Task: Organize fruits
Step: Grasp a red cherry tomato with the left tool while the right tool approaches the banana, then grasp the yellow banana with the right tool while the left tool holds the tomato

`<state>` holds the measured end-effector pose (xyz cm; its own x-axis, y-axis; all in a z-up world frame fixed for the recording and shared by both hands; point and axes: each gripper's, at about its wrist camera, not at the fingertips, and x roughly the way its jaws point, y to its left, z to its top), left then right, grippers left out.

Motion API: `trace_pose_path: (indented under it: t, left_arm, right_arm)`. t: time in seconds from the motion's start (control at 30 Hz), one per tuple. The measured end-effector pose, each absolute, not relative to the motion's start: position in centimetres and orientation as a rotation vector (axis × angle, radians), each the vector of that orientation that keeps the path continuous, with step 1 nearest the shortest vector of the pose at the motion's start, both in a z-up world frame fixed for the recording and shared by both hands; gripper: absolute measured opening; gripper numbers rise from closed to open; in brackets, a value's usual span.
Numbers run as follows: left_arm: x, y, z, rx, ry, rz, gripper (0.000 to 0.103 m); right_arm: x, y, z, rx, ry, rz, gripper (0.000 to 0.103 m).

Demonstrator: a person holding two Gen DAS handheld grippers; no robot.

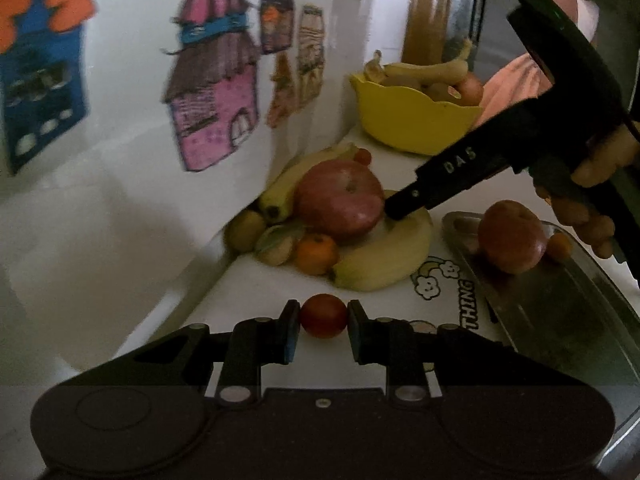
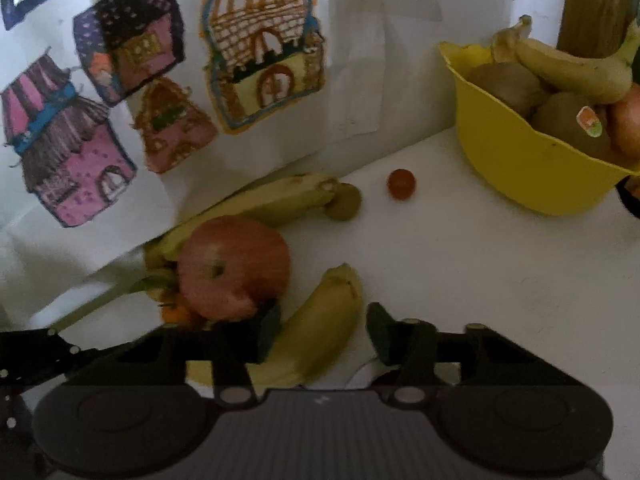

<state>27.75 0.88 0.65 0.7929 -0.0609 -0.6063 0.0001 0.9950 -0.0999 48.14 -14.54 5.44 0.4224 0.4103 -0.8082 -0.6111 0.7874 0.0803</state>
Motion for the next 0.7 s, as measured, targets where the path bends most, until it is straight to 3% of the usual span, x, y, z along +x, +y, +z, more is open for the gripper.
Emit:
trace_pose_path:
  t: [0.27,0.7]
  left_arm:
    - [25.8,2.4,1.3,-0.126,0.645,-0.015,0.027]
    - [24.1,3.6,0.4,-0.143,0.645,-0.016,0.027]
  right_arm:
    - [46.1,-13.7,5.5,-0.237,0.969,0.699,0.047]
    - [39.9,-11.8,4.0,-0.217,0.947,0.610,0.063]
